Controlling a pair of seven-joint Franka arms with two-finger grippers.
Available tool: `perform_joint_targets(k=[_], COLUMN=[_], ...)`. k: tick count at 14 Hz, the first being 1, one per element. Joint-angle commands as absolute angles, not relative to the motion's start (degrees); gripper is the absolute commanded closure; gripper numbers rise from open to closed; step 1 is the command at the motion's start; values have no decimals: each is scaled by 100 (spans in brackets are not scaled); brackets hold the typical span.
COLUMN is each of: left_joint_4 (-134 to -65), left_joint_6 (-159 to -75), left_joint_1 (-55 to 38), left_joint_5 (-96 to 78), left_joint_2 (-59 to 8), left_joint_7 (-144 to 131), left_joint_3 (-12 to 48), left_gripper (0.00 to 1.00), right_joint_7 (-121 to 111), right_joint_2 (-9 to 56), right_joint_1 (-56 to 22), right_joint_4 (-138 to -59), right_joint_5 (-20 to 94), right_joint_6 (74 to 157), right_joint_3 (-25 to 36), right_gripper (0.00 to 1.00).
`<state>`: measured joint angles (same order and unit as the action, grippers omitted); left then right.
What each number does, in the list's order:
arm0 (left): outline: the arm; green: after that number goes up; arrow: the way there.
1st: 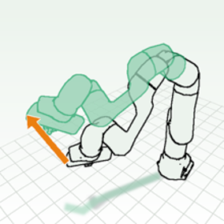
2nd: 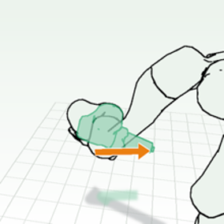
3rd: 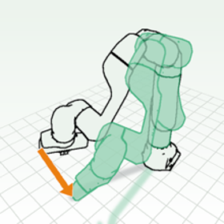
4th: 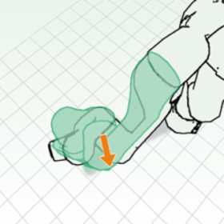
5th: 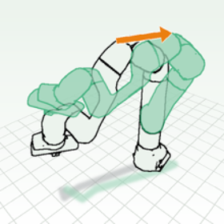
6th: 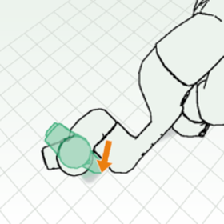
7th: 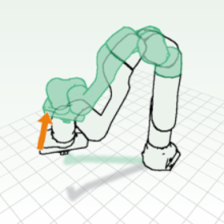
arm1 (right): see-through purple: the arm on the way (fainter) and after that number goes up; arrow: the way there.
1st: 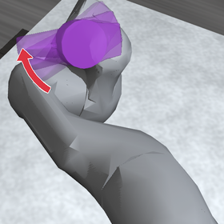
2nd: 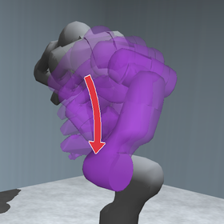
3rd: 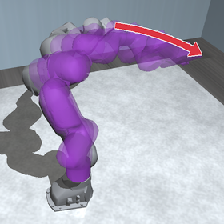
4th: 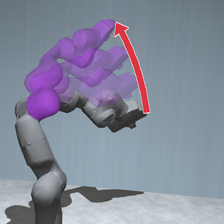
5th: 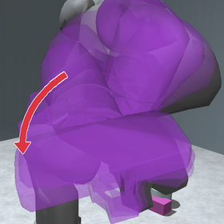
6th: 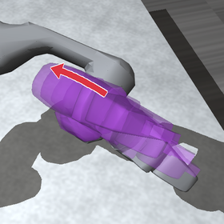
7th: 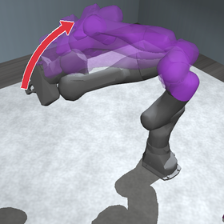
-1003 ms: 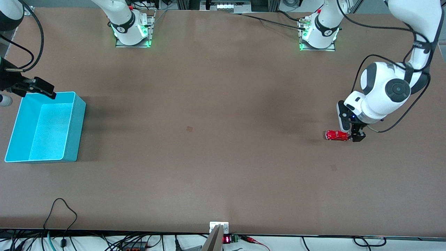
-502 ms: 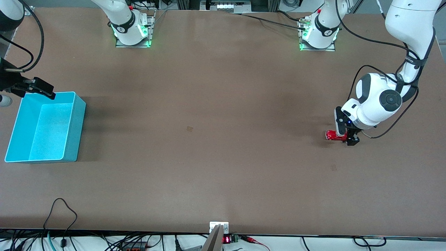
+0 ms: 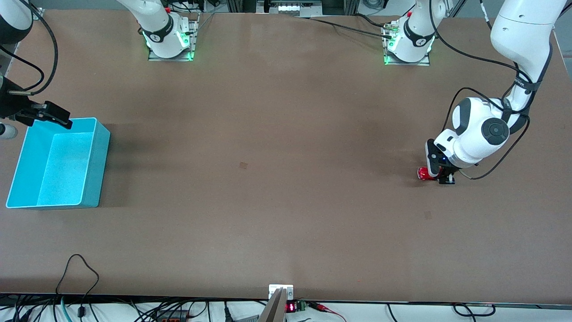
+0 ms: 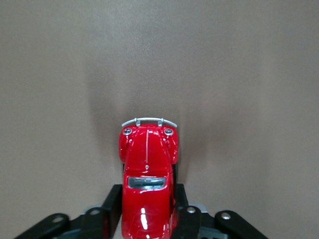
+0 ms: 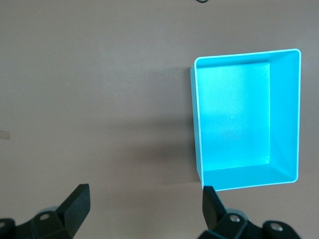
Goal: Wind red beetle toy and store in blue box
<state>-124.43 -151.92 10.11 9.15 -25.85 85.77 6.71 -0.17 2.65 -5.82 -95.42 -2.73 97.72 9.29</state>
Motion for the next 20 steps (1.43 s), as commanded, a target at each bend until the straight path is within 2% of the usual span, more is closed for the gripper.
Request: perform_joint_targets(k=[1,8,16,20], left_joint_4=[-12366,-12349,-12156,-12094], left_joint_6=[-15231,-15232,-15223,-15223], left_joint_1=[1055,1124,2073,2259], left_joint_5=[1037,1037,1037,1028], left_joint_2=[-2628,-2698,-2891,-2900], left_joint_7=[8640,8683,9536,9765], left_joint_3=[712,703,712,712], left_gripper=[77,79,79,79], right_joint_7=[-44,-53,-53,-53], right_joint_2=[308,316,316,316], right_joint_1=[-554,-545,-545,-536], right_joint_4=[-9466,-9466,-9475,-9475], right_joint_5=[-325,-308,-299,-299], right_joint_6=[9782,9791,9791,9791], right_joint_3=[914,914,914,914], right_gripper=[0,0,0,0])
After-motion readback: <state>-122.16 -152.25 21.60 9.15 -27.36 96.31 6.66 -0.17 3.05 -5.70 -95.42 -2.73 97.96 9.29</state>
